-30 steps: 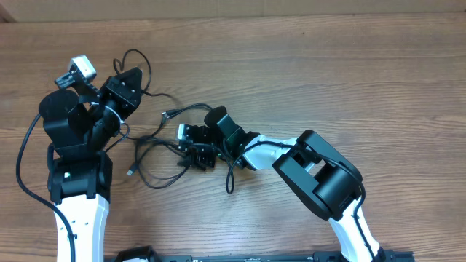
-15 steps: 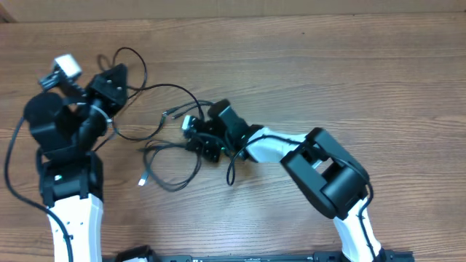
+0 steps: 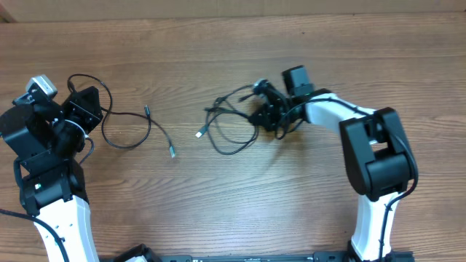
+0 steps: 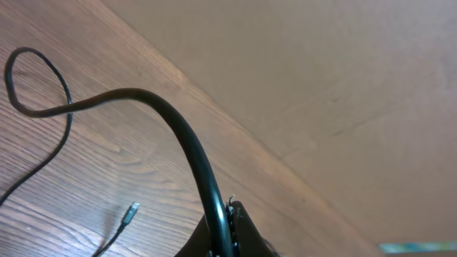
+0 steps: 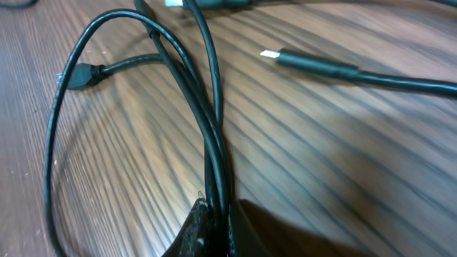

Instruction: Untangle cables

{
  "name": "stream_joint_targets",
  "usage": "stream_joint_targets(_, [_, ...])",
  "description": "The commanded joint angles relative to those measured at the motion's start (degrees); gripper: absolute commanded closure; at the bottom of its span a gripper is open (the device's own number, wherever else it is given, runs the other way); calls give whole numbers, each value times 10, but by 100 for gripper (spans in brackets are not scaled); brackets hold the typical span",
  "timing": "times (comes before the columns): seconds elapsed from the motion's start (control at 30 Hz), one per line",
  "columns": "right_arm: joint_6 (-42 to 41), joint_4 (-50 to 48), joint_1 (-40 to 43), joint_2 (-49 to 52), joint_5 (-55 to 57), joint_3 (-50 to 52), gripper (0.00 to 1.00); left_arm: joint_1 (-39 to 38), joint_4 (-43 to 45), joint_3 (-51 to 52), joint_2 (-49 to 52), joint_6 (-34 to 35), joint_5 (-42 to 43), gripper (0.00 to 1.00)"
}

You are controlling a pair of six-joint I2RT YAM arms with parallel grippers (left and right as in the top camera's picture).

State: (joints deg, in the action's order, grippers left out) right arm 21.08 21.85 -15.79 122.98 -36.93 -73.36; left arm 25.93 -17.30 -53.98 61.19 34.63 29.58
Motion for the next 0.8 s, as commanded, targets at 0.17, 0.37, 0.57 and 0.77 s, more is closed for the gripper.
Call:
stream_joint_targets(0.17, [-3,170,153,56,-30,8,28,3,-66,-15,-1,-122,2,96])
stream_joint_targets(0.37, [61,397,214,56,-132,-101,0,3,-116,-15,7,-155,-47,66])
stream_joint_targets(0.57, [184,584,219,32,-142,-216,0,3,-155,-15,31,-159,-48,0])
stream_joint_targets(0.77, [180,601,219,-26,-142,-250,0,-2,-190,-15,37,-212,-45,0])
